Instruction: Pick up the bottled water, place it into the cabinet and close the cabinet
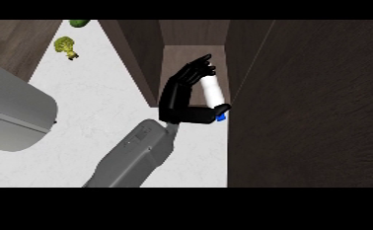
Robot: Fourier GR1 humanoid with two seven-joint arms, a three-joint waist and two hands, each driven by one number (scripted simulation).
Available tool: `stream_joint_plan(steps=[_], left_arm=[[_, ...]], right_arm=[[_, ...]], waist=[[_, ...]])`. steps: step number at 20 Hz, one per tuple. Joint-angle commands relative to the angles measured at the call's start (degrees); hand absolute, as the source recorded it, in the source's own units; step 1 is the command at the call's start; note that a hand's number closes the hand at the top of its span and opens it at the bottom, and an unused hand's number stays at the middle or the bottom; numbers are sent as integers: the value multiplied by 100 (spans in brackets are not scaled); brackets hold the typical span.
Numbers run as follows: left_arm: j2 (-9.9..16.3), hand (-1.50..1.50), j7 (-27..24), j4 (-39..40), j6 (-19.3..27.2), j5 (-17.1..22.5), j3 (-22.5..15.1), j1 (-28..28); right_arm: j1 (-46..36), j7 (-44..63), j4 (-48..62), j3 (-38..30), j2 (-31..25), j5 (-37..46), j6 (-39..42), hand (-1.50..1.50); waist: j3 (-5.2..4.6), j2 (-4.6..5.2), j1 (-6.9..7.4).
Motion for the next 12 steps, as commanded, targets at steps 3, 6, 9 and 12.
stream_joint_plan(steps=[3,6,9,12], left_arm=[[407,-150,-55,-1655,316,-211,-616,1614],[841,-150,-127,-2442,453,-291,-864,2527],[1393,-150,-283,-3093,487,-255,-800,3313],[1843,-150,-434,-3537,128,-166,-749,3744]], right_arm=[[187,316,-850,-5,-112,333,-242,-150],[203,138,-710,88,-70,400,-341,-150],[369,-98,-564,271,-271,769,-252,-150],[313,224,-896,222,-889,896,78,150]], waist=[[3,-23,203],[5,-33,230],[3,-37,125],[-9,-14,207]])
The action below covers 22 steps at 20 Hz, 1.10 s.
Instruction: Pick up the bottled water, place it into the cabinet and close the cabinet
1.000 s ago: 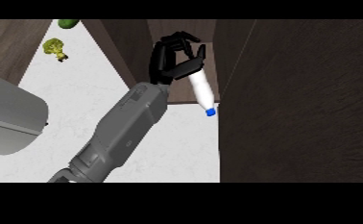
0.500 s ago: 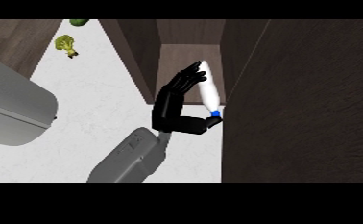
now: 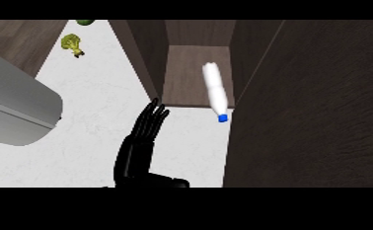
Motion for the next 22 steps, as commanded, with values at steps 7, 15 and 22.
stream_joint_plan(steps=[7,15,22], left_arm=[[1535,-150,-502,-1247,-847,114,177,1443],[2661,-150,-1001,-1770,-1629,453,873,2348],[3295,-150,-1417,-1874,-2376,584,1188,2971]], right_arm=[[-842,510,-914,141,-1342,1330,705,150],[-1551,1206,-1084,842,-1246,1161,331,150],[-2348,2374,-889,1681,-1120,786,236,150]], waist=[[-31,-7,153],[-46,54,288],[-45,137,367]])
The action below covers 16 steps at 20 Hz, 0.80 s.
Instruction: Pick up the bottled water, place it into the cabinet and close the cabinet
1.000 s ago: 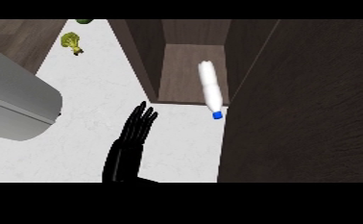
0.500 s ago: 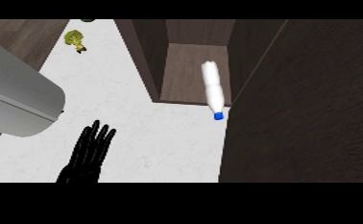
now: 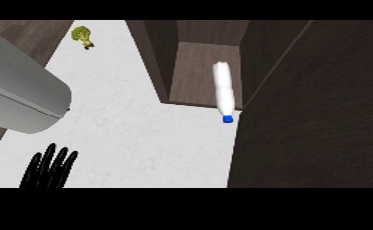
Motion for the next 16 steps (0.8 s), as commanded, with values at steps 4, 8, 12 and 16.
stream_joint_plan(steps=[4,8,12,16], left_arm=[[502,-150,-265,28,-704,151,298,301],[797,-150,-303,90,-950,340,558,439],[838,-150,-283,124,-1052,386,640,326],[935,-150,-296,57,-1131,317,636,394]], right_arm=[[-1381,1307,-545,600,-141,355,461,150],[-2036,1707,-181,780,-9,287,498,150],[-2574,2091,-7,785,102,73,489,150],[-2963,2362,331,866,526,-185,306,150]], waist=[[-14,92,254],[-22,83,350],[-49,132,404],[-52,158,519]])
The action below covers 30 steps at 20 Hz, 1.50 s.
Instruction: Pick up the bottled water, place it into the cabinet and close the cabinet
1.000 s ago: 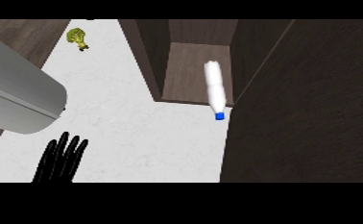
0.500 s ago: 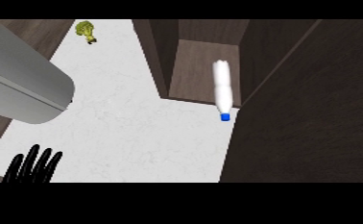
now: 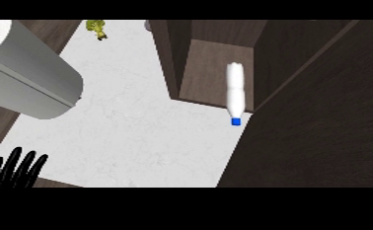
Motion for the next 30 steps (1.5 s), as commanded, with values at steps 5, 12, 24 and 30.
stream_joint_plan(steps=[5,12,24,30], left_arm=[[244,-150,-44,102,-308,80,219,1],[331,-150,-5,85,-404,177,349,-23],[398,-150,78,302,-592,420,619,-111],[365,-150,70,277,-606,466,659,74]], right_arm=[[-698,1080,398,470,651,-289,-132,150],[-852,1376,744,306,1207,-769,-374,150],[-2131,2059,2310,-514,2227,-2345,-369,150],[-3472,2051,3785,-1726,2731,-2103,-928,150]], waist=[[-10,84,99],[7,137,144],[43,149,50],[70,42,-40]])
